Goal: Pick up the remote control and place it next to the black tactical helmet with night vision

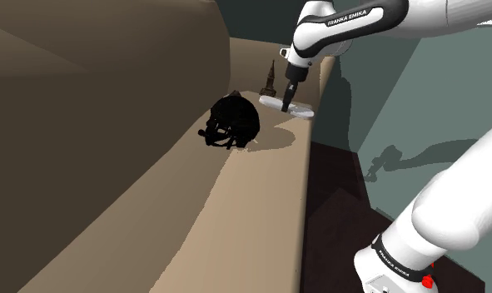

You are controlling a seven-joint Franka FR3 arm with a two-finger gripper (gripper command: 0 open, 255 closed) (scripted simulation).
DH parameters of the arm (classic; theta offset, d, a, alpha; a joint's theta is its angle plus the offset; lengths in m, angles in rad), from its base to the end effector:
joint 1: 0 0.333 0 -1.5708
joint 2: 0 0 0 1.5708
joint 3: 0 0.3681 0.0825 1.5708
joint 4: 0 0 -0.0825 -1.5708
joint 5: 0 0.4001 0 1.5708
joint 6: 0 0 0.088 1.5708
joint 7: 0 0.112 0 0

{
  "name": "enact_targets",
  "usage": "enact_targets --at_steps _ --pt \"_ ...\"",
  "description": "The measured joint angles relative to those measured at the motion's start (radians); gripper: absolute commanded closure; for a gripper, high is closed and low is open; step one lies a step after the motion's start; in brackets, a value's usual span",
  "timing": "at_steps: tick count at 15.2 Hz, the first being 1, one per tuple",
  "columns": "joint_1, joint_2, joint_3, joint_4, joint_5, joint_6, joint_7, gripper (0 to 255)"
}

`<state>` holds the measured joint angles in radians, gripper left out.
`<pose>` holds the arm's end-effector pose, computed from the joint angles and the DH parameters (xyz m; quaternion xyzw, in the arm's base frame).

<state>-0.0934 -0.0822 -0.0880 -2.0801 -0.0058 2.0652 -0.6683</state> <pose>0.5365 -0.0999 0.5100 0.9696 0.2422 0.0309 0.0129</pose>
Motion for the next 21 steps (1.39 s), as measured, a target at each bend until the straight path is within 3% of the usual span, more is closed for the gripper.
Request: enact_targets --at_steps 21 --pt "-0.001 0.117 -0.003 -0.161 0.013 0.278 -0.009 255"
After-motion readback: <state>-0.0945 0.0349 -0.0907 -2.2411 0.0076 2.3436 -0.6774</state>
